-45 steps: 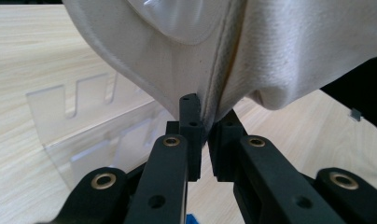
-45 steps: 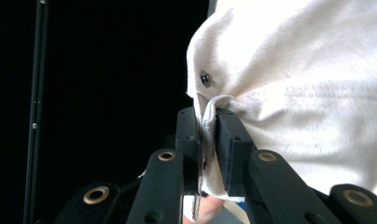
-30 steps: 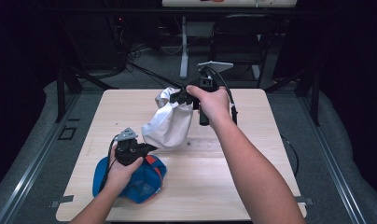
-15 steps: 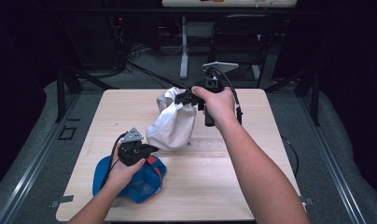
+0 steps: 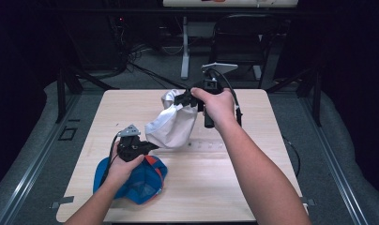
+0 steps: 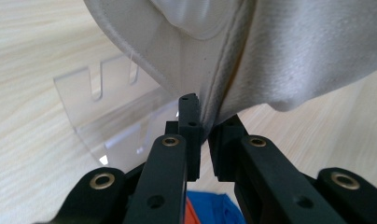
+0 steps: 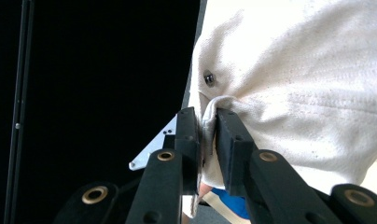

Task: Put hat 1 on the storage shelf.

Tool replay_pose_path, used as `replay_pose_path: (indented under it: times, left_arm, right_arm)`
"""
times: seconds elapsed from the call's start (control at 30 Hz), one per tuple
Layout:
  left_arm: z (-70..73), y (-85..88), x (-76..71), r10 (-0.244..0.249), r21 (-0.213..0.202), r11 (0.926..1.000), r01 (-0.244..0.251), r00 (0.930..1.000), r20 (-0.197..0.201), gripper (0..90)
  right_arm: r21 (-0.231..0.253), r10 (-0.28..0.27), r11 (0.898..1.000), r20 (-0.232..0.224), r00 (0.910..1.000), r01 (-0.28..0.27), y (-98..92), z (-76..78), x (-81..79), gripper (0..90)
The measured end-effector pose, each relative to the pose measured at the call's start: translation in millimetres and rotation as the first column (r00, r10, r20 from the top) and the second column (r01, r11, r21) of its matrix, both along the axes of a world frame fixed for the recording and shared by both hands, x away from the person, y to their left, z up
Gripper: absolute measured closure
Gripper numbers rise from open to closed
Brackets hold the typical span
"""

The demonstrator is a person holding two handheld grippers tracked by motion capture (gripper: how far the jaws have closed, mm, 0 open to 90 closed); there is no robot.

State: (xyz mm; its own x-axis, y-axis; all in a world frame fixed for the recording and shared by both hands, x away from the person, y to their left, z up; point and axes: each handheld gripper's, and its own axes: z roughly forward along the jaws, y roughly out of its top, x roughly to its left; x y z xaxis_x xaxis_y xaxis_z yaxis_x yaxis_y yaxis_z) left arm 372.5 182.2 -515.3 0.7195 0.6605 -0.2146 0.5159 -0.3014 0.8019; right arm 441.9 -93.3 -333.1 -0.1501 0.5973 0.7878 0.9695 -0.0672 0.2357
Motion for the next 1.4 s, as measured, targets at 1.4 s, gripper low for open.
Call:
replay_pose_path:
  times: [1.4]
  left_arm:
    - [-6.4,93.5,-63.7,0.315,0.007,0.9489,-0.315,0.9479,0.051,51.6]
  right_arm:
    - [-0.208,0.020,0.978,0.211,0.9774,0.025,-57.8,-85.7,-81.7,58.6]
